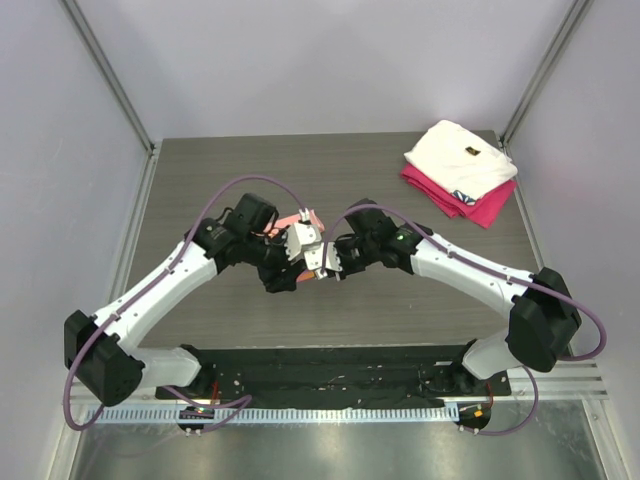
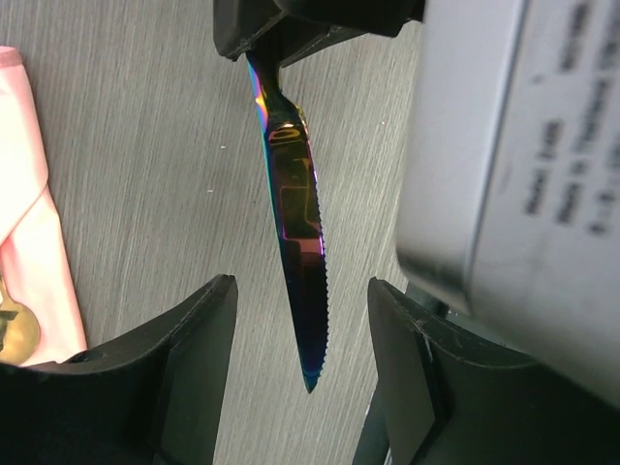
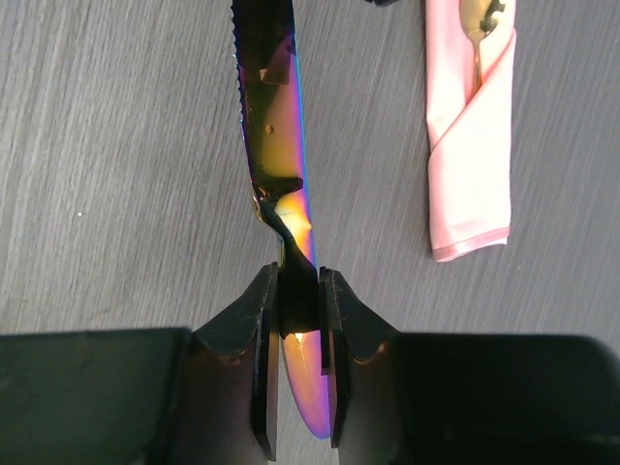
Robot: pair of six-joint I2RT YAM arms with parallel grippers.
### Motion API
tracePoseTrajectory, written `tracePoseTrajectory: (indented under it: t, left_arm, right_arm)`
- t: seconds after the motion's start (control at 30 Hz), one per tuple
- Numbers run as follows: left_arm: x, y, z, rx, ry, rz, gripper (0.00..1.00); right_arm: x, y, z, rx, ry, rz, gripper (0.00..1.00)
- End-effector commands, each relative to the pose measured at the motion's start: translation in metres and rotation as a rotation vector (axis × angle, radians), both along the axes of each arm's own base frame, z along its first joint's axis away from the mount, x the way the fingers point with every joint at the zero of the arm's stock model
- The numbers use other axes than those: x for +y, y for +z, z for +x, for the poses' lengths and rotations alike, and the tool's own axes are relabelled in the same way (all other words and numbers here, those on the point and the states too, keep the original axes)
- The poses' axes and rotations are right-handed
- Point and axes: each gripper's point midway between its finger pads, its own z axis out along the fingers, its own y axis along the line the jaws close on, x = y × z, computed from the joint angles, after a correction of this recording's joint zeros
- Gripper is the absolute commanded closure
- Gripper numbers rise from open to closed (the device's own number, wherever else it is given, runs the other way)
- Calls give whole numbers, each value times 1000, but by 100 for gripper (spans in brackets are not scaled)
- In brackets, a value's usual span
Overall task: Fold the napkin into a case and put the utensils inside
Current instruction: Pass from the right arm to the left
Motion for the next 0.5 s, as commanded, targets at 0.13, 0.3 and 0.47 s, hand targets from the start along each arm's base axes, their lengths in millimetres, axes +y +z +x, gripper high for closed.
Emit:
tracePoseTrajectory:
  t: [0.13,0.3,0.47]
  left_arm:
    - [-4,-10,4,9,-14,44,41]
    - [-2,1,7,-69,19,1,37]
    - [1,24,8,-184,48,-103,34]
  right_arm:
    - [27,58,8,-78,25,170,99]
    - [27,57,6,-66,7,202,99]
    - [28,57,2,-42,-11,236,99]
